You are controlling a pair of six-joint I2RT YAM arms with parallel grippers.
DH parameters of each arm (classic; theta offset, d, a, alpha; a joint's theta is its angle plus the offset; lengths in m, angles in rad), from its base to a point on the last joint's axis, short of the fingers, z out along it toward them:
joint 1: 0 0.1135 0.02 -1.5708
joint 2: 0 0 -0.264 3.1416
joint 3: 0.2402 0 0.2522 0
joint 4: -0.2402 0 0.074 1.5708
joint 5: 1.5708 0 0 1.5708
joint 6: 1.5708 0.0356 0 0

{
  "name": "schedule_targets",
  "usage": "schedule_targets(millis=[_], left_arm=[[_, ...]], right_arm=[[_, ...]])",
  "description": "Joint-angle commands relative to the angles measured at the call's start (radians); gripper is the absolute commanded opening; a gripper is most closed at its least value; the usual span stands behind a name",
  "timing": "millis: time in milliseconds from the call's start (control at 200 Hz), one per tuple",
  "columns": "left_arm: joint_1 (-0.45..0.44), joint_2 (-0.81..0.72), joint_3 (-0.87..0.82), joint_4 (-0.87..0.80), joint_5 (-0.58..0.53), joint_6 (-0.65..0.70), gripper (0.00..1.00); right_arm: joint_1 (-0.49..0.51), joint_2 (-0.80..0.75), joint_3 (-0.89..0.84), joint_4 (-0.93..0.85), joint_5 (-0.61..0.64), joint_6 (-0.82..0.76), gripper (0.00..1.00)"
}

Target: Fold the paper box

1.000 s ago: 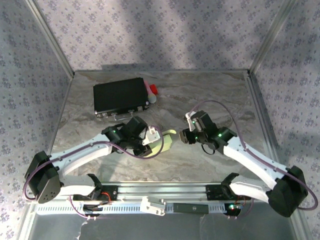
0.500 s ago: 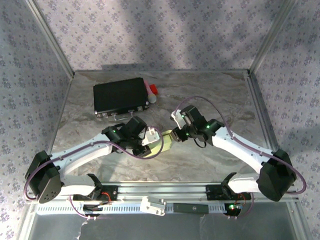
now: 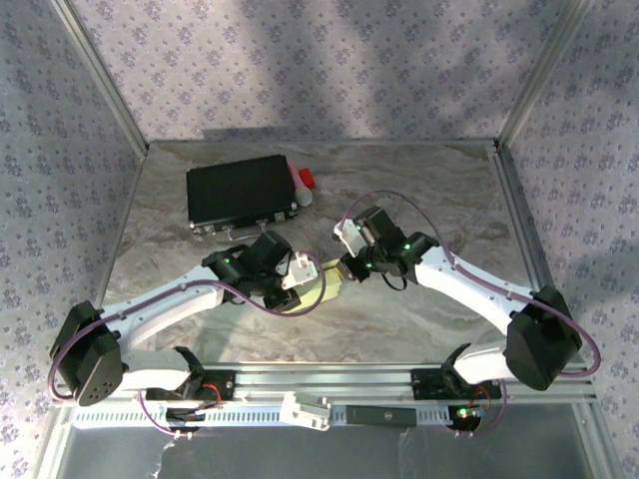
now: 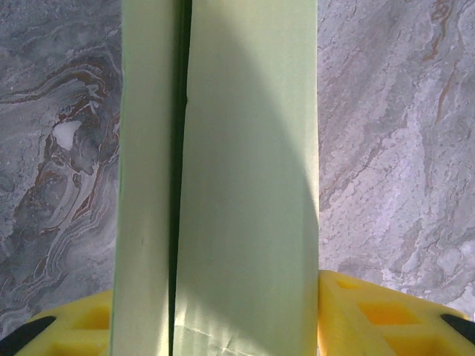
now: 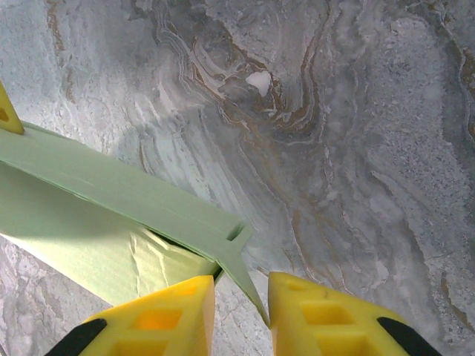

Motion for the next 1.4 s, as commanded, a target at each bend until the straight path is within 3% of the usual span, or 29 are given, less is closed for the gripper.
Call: schedule_targets(millis=[0,235,635,934,1179,1399], left_arm=[[0.008,0.009,-0.005,0.009,0.015,0.018,0.49],[0.009,0.014,-0.004,0.012,0.015,0.018,0.49],[0.009,0.013,-0.005,0.013,0.011,0.016,0.5],[0.009,0.014,-0.004,0.013,0.005,0.015,0.5],[0.009,0.01,-0.005,0.011,0.006,0.019,0.49],[0.009,0.013,0.001,0.011,-0.006,0.024,0.49]], right_arm=[[0.002,0.001,0.022,-0.021,-0.022,-0.001,0.28],[0.015,0.009,0.015,-0.004,-0.04,0.027,0.4],[0.028,0.082,0.017,0.025,-0.024,0.055,0.4],[0.039,0.05,-0.009,0.019,0.02,0.074,0.33],[0.023,-0.066,0.054,-0.061,0.047,0.056,0.42],[-0.005,-0.032,0.084,-0.111,0.026,0.004,0.43]])
